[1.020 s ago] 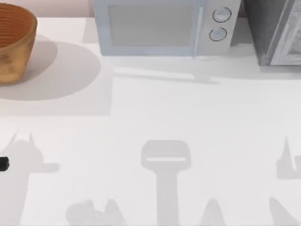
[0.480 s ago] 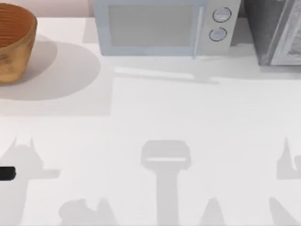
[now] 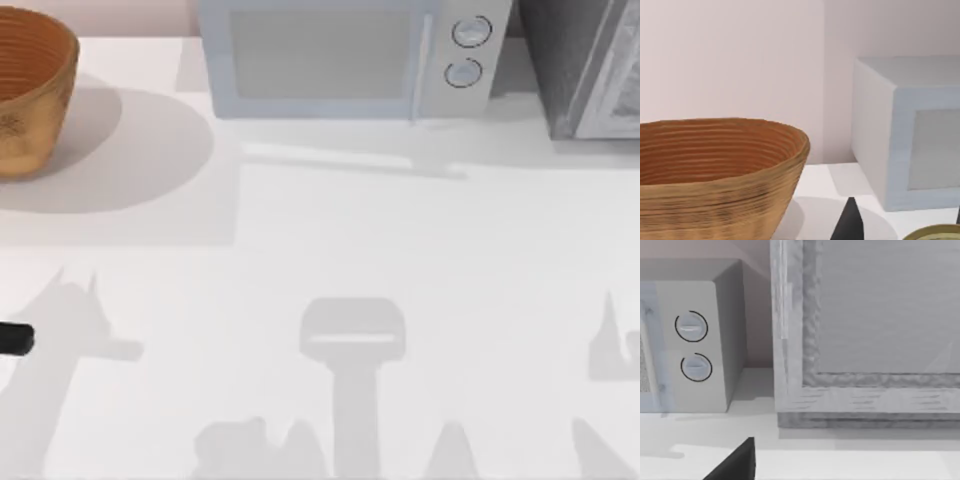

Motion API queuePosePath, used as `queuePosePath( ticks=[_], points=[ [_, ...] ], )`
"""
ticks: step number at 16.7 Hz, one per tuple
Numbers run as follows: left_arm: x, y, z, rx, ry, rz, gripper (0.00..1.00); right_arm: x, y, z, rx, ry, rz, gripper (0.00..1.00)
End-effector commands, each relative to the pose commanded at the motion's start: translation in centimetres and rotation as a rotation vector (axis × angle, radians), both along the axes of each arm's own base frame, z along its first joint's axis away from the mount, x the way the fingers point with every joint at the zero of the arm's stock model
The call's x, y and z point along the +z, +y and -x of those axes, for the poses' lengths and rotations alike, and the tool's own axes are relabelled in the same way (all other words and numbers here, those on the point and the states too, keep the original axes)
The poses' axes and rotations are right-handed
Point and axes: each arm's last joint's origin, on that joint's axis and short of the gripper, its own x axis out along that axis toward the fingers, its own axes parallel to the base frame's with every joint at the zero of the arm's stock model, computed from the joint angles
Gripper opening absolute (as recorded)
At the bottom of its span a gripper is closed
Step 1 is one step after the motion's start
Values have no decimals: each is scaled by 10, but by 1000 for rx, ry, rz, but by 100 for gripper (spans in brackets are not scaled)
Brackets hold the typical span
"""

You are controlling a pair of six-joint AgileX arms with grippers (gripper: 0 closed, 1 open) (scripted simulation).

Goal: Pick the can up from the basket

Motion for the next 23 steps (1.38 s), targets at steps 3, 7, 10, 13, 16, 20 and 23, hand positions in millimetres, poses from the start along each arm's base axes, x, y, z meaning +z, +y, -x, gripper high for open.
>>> queuePosePath(
  ticks=[3,7,10,13,16,20,23],
  points=[
    [22,-4,-13,-99,-29,-9,0,0,0,0,0,0,0,100],
    [46,-8,-36,-228,-59,-25,0,0,0,0,0,0,0,100],
    [60,-12,-56,-318,-83,-41,0,0,0,0,0,0,0,100],
    [72,-16,-78,-409,-113,-61,0,0,0,0,0,0,0,100],
    [80,-20,-100,-502,-145,-85,0,0,0,0,0,0,0,100],
    [79,-25,-132,-618,-165,-117,0,0,0,0,0,0,0,100],
    [72,-27,-156,-693,-170,-138,0,0,0,0,0,0,0,100]
  ],
)
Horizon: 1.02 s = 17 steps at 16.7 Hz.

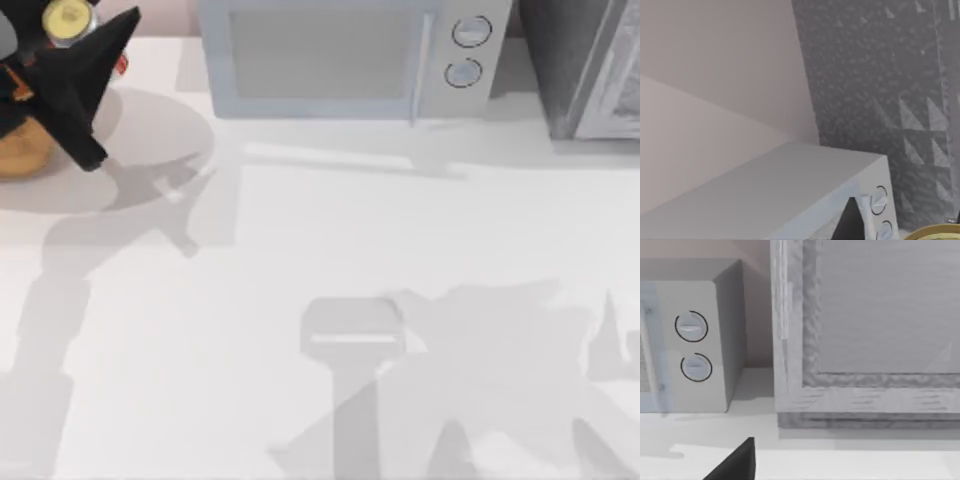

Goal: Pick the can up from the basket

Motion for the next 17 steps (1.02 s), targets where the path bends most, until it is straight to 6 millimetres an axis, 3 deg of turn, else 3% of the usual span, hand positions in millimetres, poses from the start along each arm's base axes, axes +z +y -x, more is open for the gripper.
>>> queuePosePath(
  ticks=[9,17],
  points=[
    [-45,-5,-63,-210,5,-64,0,0,0,0,0,0,0,100],
    [-114,-13,-101,-418,65,-94,0,0,0,0,0,0,0,100]
  ],
)
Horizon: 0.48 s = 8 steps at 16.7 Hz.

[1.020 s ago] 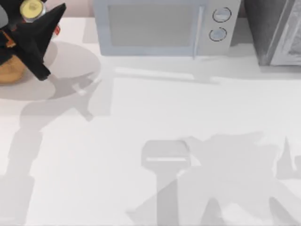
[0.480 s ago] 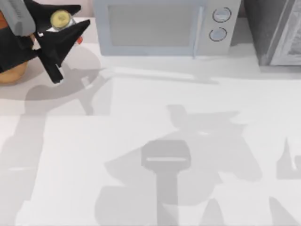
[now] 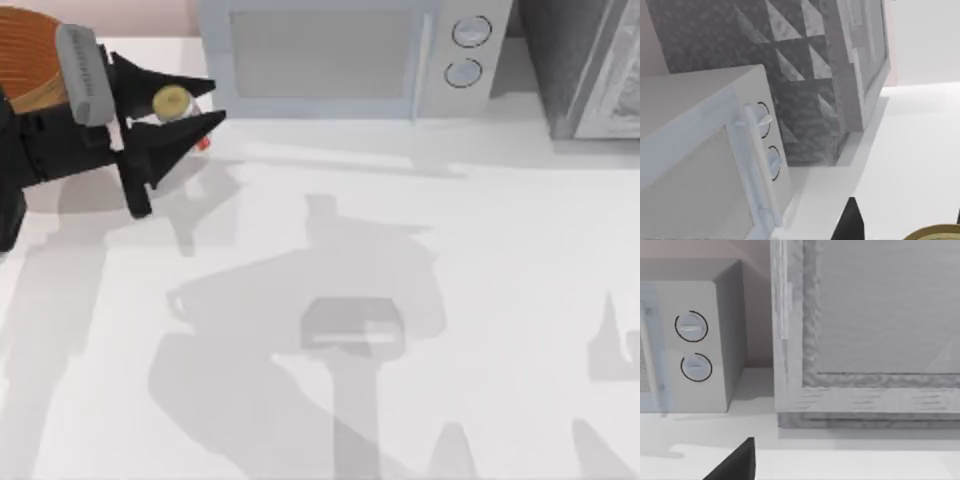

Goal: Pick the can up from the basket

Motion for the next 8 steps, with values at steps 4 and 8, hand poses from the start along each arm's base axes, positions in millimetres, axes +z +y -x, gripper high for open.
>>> queuePosePath(
  ticks=[4,8],
  points=[
    [-40,-4,-11,-107,37,-9,0,0,0,0,0,0,0,100],
    [-85,-8,-16,-218,90,-11,0,0,0,0,0,0,0,100]
  ],
)
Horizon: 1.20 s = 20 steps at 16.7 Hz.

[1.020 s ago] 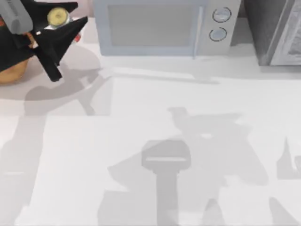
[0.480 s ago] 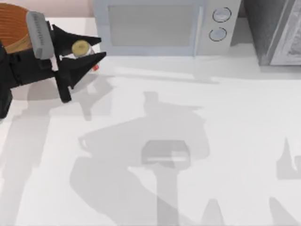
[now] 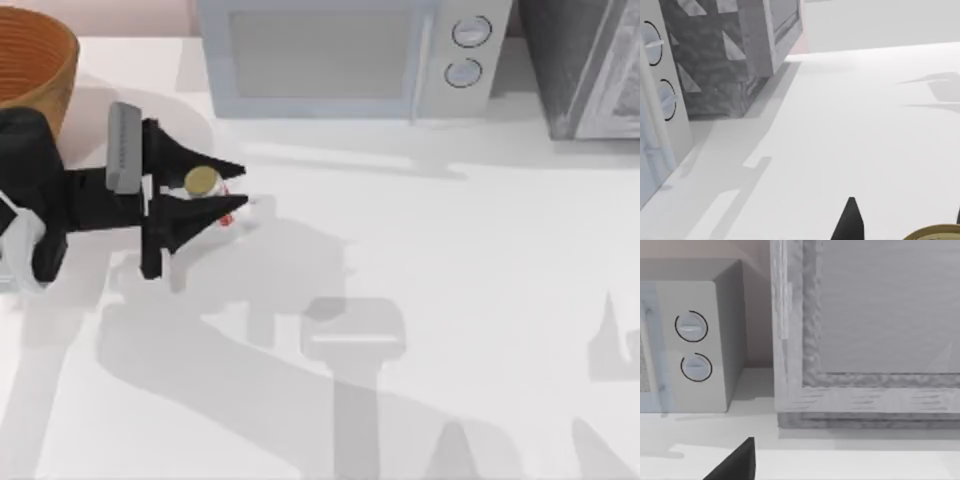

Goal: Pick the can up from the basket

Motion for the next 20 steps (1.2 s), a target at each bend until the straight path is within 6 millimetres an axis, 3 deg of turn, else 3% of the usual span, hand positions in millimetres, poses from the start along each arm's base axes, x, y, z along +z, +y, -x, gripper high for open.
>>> queuePosePath(
  ticks=[5,12,20],
  points=[
    [-49,-4,7,-112,107,6,0,0,0,0,0,0,0,100],
    [-51,-4,8,-117,112,6,0,0,0,0,0,0,0,100],
    [-51,-4,8,-117,112,6,60,0,0,0,0,0,0,100]
  ],
)
